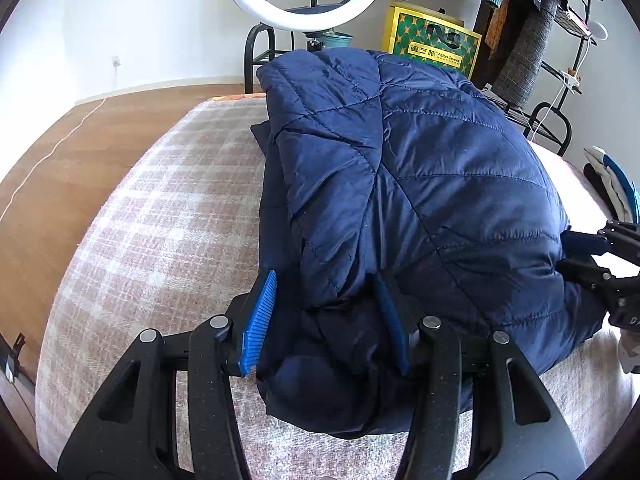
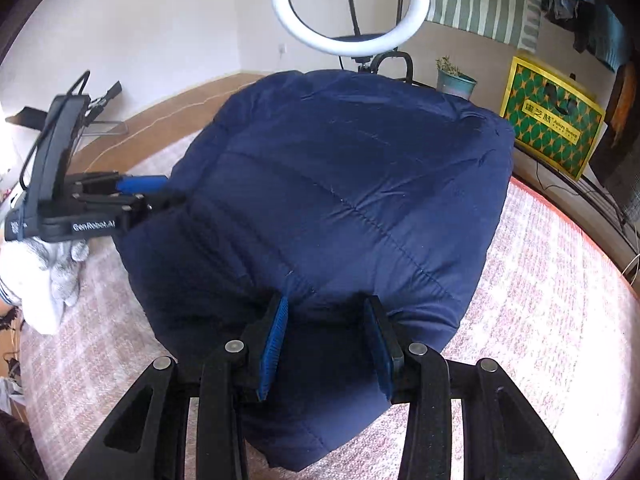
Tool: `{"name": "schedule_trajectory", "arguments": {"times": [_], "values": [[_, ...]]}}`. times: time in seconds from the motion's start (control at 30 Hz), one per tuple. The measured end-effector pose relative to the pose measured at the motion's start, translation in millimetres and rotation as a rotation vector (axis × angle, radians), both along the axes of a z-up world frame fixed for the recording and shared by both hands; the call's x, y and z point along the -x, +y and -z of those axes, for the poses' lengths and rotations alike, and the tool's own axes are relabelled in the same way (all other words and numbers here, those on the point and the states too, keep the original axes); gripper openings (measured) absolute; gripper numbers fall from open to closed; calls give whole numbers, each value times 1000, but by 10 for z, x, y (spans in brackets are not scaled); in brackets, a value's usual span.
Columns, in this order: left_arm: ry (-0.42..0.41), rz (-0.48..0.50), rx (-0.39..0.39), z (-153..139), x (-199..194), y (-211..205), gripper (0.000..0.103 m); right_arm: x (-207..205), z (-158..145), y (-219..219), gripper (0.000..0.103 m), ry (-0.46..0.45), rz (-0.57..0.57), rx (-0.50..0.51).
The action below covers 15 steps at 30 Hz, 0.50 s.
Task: Fold large clothes
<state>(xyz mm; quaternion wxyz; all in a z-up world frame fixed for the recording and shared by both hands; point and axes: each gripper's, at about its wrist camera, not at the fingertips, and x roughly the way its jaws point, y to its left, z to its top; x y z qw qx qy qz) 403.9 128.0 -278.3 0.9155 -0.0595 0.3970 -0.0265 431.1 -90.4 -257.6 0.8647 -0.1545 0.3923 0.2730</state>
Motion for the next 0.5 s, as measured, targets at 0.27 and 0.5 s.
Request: {"name": "schedule_trajectory", "arguments": {"times": [0.27, 0.5], "values": [[32, 50, 350, -151, -32, 664, 68, 47, -269, -271, 69, 67, -52, -163], [123, 72, 767, -92, -584, 1265, 78, -220, -547, -1104, 96, 45, 186, -472]]}}
